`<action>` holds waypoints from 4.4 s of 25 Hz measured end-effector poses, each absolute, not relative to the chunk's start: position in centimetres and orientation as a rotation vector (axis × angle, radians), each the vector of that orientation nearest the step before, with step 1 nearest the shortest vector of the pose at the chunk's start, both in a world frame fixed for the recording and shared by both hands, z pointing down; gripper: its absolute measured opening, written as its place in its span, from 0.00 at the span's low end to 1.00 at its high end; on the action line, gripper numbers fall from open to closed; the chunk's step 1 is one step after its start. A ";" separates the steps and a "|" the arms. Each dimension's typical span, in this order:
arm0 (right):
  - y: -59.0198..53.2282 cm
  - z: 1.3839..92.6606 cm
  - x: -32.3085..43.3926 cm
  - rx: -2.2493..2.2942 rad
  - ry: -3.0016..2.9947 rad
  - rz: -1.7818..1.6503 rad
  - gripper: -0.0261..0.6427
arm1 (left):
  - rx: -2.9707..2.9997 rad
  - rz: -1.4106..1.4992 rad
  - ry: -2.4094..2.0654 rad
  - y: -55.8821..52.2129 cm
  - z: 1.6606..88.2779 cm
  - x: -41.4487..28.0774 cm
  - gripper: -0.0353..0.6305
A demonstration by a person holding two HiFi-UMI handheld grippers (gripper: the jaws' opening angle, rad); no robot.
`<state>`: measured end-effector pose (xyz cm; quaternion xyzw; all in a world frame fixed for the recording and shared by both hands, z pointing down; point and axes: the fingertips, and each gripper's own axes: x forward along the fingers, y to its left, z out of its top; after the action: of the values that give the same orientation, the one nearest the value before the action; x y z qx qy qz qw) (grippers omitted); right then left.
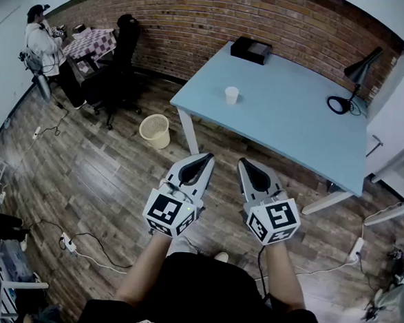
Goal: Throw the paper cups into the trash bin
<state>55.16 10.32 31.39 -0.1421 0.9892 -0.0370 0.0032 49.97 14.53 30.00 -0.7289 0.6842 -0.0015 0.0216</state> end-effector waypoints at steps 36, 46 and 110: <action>4.2 33.0 38.8 -0.557 3.164 -0.144 0.04 | -2.399 0.030 2.065 8.1 32.7 33.1 0.06; 2.8 33.7 33.6 -0.648 3.191 -0.139 0.05 | -2.443 0.089 2.023 7.1 32.7 27.8 0.05; -30.4 39.4 29.7 -0.891 3.120 -0.466 0.05 | -2.663 -0.119 2.049 -22.1 40.3 22.8 0.06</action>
<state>29.74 -30.41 39.44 -0.2712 0.9496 -0.1417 -0.0684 22.78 -22.11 40.32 -0.7872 0.6057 -0.0352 -0.1100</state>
